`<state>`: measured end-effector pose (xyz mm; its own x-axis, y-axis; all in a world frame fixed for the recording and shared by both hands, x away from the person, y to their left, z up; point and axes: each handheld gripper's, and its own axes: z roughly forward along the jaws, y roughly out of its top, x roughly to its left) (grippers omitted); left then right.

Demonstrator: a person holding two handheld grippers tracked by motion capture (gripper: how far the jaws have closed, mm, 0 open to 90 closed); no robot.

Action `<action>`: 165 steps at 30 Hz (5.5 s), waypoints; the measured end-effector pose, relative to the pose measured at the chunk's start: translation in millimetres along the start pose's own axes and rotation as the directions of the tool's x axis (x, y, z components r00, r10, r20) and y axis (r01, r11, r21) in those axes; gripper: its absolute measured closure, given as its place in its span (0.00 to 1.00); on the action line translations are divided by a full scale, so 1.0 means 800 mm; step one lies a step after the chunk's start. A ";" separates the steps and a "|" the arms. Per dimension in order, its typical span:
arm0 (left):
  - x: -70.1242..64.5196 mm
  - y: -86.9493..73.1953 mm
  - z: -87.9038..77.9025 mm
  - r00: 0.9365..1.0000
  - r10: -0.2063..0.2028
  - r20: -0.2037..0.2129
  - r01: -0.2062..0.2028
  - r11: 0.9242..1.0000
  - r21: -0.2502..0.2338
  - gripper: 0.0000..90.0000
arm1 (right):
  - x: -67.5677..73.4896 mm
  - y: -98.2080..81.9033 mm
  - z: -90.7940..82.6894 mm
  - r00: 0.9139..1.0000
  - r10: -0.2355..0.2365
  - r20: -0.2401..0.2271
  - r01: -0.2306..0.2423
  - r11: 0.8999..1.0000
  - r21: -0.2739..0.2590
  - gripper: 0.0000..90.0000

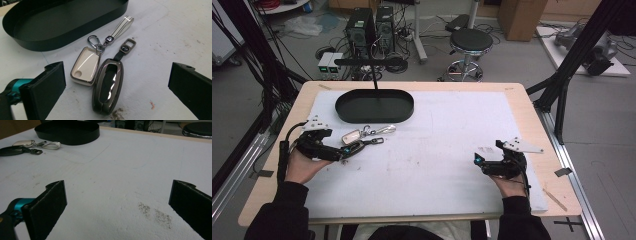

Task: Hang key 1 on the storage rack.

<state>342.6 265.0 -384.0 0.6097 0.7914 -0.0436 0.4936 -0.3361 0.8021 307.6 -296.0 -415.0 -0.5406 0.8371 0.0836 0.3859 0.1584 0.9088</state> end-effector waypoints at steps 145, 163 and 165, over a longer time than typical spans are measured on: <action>0.050 0.245 0.020 0.983 0.173 0.066 -0.170 0.984 -0.053 0.84 | 0.012 -0.008 -0.001 0.995 -0.099 0.022 0.097 0.991 0.092 0.01; 0.070 0.272 0.032 0.991 0.130 0.039 -0.126 0.989 -0.081 0.84 | 0.008 -0.013 -0.001 0.994 -0.103 0.027 0.099 0.989 0.105 0.01; 0.073 0.272 0.033 0.992 0.121 0.035 -0.118 0.989 -0.094 0.84 | 0.007 -0.013 -0.002 0.995 -0.097 0.027 0.094 0.990 0.107 0.01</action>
<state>502.4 224.2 -227.6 0.6865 0.7264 0.0332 0.3582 -0.3776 0.8539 299.4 -293.6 -423.9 -0.5553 0.8315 -0.0163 0.4112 0.2915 0.8637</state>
